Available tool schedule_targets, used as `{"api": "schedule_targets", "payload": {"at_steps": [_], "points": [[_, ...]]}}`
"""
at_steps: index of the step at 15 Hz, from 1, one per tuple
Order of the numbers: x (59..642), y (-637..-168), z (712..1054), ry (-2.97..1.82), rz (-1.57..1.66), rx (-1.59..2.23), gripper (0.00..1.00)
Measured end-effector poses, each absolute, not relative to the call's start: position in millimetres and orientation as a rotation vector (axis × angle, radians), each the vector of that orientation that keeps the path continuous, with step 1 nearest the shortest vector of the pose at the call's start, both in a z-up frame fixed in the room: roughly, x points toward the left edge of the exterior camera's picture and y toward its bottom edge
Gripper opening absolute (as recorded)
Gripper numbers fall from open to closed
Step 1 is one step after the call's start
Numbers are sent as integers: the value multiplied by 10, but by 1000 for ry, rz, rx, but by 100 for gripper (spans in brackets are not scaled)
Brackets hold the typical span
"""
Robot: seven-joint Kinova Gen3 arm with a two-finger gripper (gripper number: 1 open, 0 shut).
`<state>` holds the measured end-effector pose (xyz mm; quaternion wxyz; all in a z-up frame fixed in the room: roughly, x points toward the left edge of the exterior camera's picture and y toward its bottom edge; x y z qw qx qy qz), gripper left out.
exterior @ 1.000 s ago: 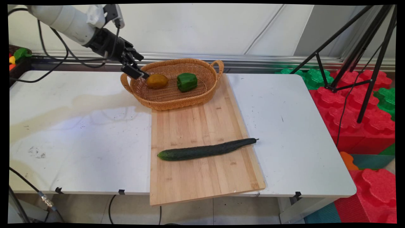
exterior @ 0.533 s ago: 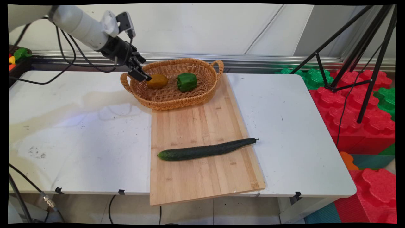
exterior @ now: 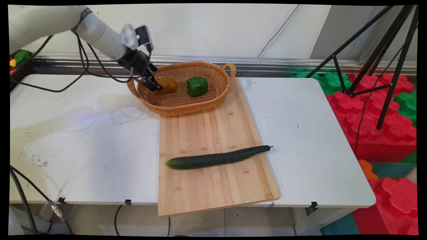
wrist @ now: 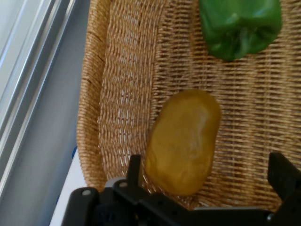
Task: Pick up the potato from the vegetable basket
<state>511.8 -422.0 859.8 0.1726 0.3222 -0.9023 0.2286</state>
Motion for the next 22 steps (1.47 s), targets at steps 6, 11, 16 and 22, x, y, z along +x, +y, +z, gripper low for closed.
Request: {"api": "schedule_targets", "payload": {"at_steps": [6,11,16,22], "points": [[5067,-4424,8374,-2609,652,900,100],[5009,-4514,8263,-2629,647,884,100],[4964,-4587,8178,-2645,650,863,100],[4934,-4642,8120,-2658,658,839,0]]}}
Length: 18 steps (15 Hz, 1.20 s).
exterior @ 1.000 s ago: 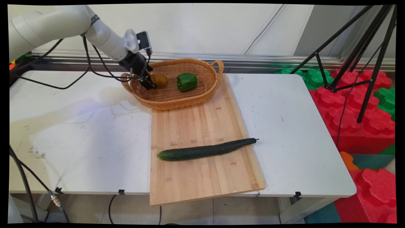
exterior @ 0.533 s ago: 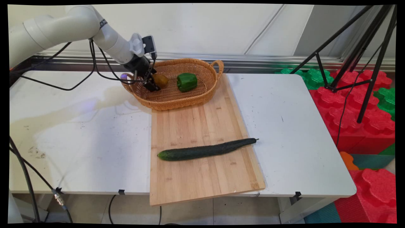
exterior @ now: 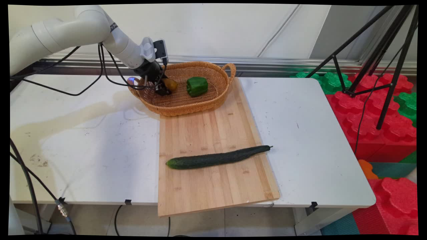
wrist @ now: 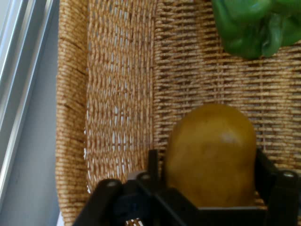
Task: Place the picked object on the cutting board
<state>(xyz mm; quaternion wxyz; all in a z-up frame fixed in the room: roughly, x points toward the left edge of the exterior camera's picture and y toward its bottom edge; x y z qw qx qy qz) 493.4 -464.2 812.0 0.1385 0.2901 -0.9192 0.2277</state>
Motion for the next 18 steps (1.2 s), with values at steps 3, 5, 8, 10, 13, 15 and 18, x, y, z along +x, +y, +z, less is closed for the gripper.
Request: {"api": "schedule_targets", "payload": {"at_steps": [3,5,8,10,13,15,18], "points": [[4934,-4658,8103,-2665,665,824,0],[4942,-4659,8102,-2665,667,820,0],[4954,-4644,8114,-2657,661,818,0],[4962,-4616,8141,-2642,651,822,0],[4972,-4568,8202,-2614,643,830,0],[4976,-4524,8265,-2589,637,835,0],[4978,-4448,8386,-2547,630,838,0]]}}
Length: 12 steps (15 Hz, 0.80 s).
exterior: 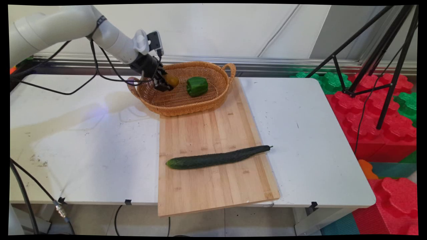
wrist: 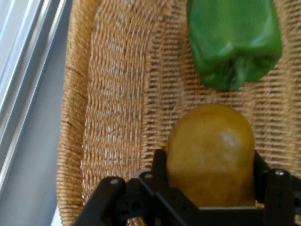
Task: Place the picked object on the cutting board
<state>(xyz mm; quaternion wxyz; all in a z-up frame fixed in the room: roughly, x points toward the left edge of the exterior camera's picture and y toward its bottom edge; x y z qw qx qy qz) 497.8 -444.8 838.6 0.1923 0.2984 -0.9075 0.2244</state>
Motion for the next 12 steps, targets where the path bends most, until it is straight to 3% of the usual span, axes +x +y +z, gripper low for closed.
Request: {"api": "schedule_targets", "payload": {"at_steps": [12], "points": [[5014,-3979,9128,-2363,529,781,0]]}}
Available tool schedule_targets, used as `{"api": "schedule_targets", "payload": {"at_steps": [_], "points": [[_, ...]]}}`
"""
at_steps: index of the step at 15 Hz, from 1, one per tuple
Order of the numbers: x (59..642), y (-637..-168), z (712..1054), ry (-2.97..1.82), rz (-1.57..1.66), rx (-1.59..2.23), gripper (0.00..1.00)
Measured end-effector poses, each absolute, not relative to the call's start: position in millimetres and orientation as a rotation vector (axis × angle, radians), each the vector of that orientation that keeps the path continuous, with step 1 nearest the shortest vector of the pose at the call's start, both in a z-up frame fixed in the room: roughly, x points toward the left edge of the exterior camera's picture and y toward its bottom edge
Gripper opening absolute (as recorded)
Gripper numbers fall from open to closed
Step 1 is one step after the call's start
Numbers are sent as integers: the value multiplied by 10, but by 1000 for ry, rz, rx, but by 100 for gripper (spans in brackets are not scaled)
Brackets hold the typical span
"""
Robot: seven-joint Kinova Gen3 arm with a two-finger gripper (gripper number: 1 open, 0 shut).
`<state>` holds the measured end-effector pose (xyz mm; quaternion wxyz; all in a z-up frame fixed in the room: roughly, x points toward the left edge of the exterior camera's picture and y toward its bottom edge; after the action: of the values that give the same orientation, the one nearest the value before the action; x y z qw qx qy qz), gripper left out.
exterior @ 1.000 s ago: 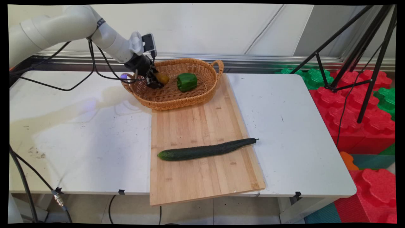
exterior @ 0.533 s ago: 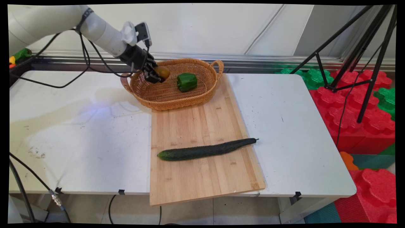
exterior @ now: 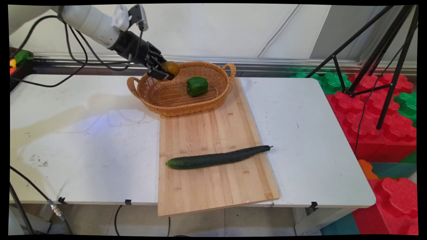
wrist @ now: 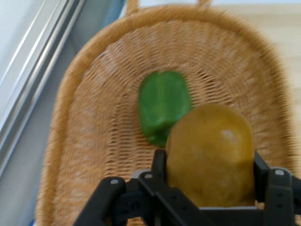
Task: Place the picked object on the cutting board
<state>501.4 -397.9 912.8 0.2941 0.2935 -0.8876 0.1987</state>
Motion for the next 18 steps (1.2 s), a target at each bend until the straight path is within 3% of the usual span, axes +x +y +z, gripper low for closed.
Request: {"api": "schedule_targets", "payload": {"at_steps": [10,18], "points": [[4700,-3424,9320,-2317,329,662,0],[4259,-3300,8917,-2375,239,628,0]]}}
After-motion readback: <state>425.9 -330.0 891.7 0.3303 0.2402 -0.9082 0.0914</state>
